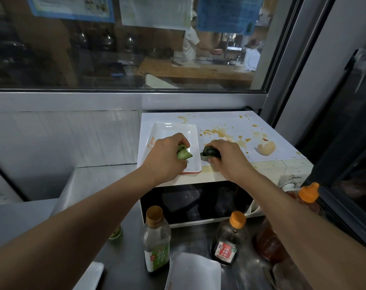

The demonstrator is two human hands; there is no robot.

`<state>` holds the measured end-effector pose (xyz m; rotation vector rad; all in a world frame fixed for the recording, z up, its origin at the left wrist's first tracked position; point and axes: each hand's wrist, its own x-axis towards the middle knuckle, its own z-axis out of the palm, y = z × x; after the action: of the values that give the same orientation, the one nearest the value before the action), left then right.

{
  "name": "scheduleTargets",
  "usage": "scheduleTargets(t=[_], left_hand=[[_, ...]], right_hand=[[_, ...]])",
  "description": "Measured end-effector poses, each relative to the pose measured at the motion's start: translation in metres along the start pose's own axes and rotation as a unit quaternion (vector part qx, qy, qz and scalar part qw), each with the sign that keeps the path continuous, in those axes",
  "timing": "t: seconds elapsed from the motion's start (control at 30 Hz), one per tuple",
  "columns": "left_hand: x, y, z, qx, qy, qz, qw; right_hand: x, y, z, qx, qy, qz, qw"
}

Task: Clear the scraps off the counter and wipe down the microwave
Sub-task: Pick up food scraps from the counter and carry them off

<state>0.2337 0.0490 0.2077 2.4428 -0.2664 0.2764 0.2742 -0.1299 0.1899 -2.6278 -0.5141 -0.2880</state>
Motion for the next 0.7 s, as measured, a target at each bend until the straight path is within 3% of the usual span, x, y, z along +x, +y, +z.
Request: scheduleTargets(t=[0.27,0.7], left_hand=[[-0.001,0.009,-0.001,-0.005,0.001,-0.001,1.000],[-0.031,0.071,0.007,0.006,0.020,0.015,1.000]], right_hand=[[-0.008,0.001,-0.017,0.040,0.012,0.005,0.999],[-0.067,0.012,-0.071,0.012,0.049,-0.037,0.998]])
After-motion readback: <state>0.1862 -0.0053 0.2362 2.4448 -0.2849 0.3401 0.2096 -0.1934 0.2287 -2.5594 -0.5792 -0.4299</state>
